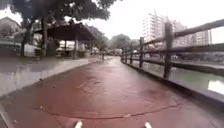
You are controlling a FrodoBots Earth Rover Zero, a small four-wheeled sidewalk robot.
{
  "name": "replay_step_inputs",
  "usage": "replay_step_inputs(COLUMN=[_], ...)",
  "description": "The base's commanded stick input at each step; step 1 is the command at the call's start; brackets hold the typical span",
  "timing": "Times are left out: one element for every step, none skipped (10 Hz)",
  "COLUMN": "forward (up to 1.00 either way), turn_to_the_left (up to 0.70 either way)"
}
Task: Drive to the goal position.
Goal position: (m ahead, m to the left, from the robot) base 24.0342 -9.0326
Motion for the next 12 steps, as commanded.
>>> replay_step_inputs(forward=[0.5, 0.5, 0.5, 0.5, 0.5, 0.5, 0.5, 0.5, 0.5, 0.5, 0.5, 0.5], turn_to_the_left=[0.0, 0.0, 0.0, 0.0, 0.0, 0.0, 0.0, 0.0, 0.0, 0.07, 0.15, 0.22])
